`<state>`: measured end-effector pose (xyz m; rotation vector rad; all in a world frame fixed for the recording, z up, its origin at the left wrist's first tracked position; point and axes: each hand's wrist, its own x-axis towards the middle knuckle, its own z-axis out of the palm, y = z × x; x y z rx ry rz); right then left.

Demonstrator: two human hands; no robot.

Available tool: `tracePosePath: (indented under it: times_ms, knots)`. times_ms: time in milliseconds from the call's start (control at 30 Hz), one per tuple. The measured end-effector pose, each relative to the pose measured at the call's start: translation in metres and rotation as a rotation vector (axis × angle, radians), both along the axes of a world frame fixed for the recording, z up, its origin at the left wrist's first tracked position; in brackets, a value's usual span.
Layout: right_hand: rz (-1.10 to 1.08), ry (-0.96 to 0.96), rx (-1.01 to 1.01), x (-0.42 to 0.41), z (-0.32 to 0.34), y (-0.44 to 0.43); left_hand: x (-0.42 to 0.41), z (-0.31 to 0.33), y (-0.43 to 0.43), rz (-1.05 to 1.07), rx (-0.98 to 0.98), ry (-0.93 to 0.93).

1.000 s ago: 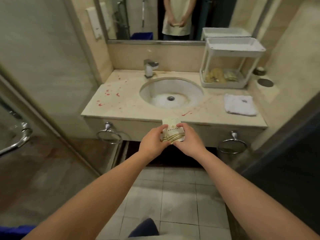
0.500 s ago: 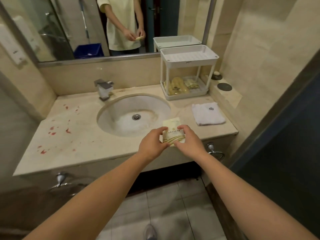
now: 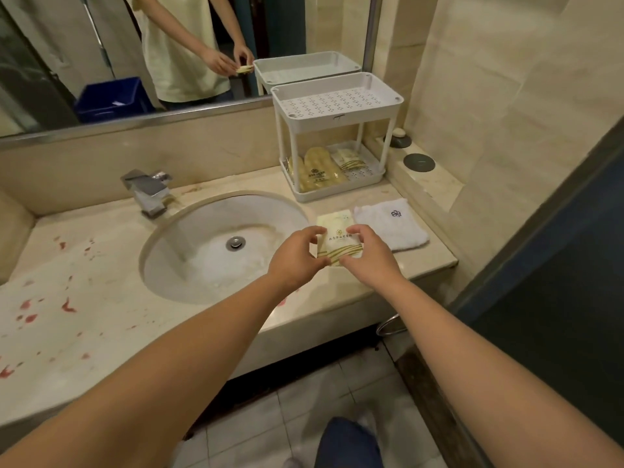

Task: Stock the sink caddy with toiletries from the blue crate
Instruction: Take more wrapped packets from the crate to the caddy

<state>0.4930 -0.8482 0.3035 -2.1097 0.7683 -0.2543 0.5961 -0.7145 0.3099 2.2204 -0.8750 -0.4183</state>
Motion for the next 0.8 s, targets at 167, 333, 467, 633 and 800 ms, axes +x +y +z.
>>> tracePosePath:
  times_ms: [167,333,467,633,800]
  knots:
    - [0.006,-0.003,0.035,0.034,-0.012,-0.046,0.035,-0.012,-0.047,0.019,0.016,-0.005]
    - [0.024,0.002,0.054,0.079,-0.027,-0.109,0.076,-0.027,-0.108,0.064,0.028,0.028]
    - [0.031,0.009,0.075,0.124,-0.038,-0.166,0.114,-0.039,-0.167,0.116,0.027,0.051]
    - [0.049,-0.004,0.134,0.18,-0.055,-0.23,0.161,-0.058,-0.233,0.223,-0.048,0.131]
    - [0.072,0.0,0.149,0.232,-0.07,-0.269,0.204,-0.074,-0.275,0.304,-0.061,0.177]
